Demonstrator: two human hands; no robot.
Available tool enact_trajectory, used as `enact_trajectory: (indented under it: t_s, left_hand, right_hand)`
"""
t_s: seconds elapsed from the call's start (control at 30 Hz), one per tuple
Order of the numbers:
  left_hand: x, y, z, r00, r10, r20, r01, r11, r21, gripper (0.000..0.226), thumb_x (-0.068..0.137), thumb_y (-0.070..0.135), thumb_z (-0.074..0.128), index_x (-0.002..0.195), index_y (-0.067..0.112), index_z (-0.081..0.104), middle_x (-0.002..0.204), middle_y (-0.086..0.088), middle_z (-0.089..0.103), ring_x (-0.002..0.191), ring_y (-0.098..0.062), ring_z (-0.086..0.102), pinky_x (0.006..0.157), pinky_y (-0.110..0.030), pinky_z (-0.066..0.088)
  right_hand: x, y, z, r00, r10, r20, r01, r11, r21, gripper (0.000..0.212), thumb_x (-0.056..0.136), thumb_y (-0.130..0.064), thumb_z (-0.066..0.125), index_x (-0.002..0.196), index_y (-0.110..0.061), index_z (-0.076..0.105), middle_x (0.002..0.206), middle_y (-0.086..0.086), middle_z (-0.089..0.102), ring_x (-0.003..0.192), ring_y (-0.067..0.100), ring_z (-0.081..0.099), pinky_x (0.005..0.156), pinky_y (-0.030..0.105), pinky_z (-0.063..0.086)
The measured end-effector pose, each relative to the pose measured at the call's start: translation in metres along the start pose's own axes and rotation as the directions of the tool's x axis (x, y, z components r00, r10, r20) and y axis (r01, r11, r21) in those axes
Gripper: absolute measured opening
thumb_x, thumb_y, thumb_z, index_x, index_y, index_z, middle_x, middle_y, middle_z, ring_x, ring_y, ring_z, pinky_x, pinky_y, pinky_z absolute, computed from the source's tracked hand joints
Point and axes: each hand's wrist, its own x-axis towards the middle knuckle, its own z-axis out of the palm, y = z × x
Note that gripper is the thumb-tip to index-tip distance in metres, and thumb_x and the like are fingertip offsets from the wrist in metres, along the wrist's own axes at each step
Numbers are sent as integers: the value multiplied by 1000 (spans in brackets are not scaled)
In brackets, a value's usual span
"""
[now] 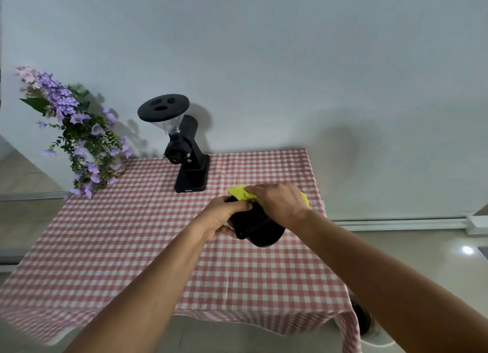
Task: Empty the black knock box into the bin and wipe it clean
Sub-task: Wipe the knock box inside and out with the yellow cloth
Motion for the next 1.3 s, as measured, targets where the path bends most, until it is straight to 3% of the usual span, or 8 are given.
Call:
enact_trajectory:
  t_s: [0.3, 0.5, 0.63, 0.73, 0.9, 1.13, 1.2, 1.3]
  left_hand:
    - [3, -23, 2, 992, -91, -88, 76, 985, -156, 35, 82, 14, 81, 112, 1, 69, 86, -13, 73, 53, -17, 68, 62, -41, 62]
    - [2, -29, -3, 972, -139, -192, 69, 940, -333, 39, 84, 16, 79, 117, 0, 67, 100, -17, 73, 70, -23, 71, 57, -41, 62]
    - [1, -23, 1, 968, -104, -229, 9, 924, -381, 31, 87, 16, 77, 113, 3, 67, 101, -16, 72, 76, -27, 72, 56, -41, 64]
    - [1, -19, 9, 973, -81, -218, -2, 935, -354, 26, 87, 14, 77, 108, 5, 65, 92, -15, 71, 58, -21, 73, 53, -41, 63]
    - [2, -25, 15, 963, -45, -267, -68, 914, -400, 20, 89, 11, 75, 105, 5, 65, 94, -14, 70, 68, -23, 69, 51, -39, 61]
    - [9, -25, 17, 936, 46, -349, -219, 852, -475, 42, 86, 10, 77, 126, 7, 62, 108, -11, 72, 83, -21, 72, 64, -37, 62]
    - [8, -26, 14, 955, 71, -289, -201, 870, -451, 50, 84, 14, 80, 130, 13, 60, 119, -14, 72, 90, -25, 74, 71, -43, 63]
    - [7, -24, 0, 989, 37, -145, -86, 932, -352, 79, 69, 45, 86, 139, 27, 54, 134, -13, 65, 109, -33, 71, 81, -52, 62]
  right_hand:
    - [-5, 11, 19, 977, 186, 105, -209, 936, 285, 31, 100, -28, 45, 127, -36, 58, 108, -4, 71, 98, 21, 67, 82, 38, 54]
    - [-15, 32, 16, 765, 644, -27, -373, 477, 796, 16, 92, -22, 63, 88, -8, 69, 67, 0, 58, 65, 18, 52, 55, 26, 36]
    - [-24, 25, 21, 745, 649, 154, -415, 270, 869, 24, 92, -25, 66, 75, -9, 68, 60, -1, 56, 55, 12, 49, 51, 26, 36]
    - [-24, 12, 34, 783, 589, 200, -450, 316, 835, 27, 95, -29, 62, 74, -12, 64, 60, -3, 53, 57, 13, 49, 55, 27, 37]
    - [-20, 16, 32, 787, 587, 189, -499, 427, 754, 34, 97, -28, 58, 67, -12, 54, 59, 0, 50, 54, 14, 46, 51, 28, 35]
    - [-24, 2, 38, 619, 516, 592, -590, -191, 785, 22, 91, -19, 69, 85, 2, 70, 83, 17, 74, 71, 29, 72, 66, 39, 59]
    - [-19, 5, 37, 610, 574, 547, -574, -156, 804, 20, 89, -14, 68, 86, 6, 70, 85, 21, 73, 73, 32, 71, 71, 43, 61]
    - [-15, 14, 28, 664, 646, 377, -624, 200, 755, 21, 89, -16, 63, 74, -2, 64, 66, 9, 60, 59, 20, 54, 55, 29, 43]
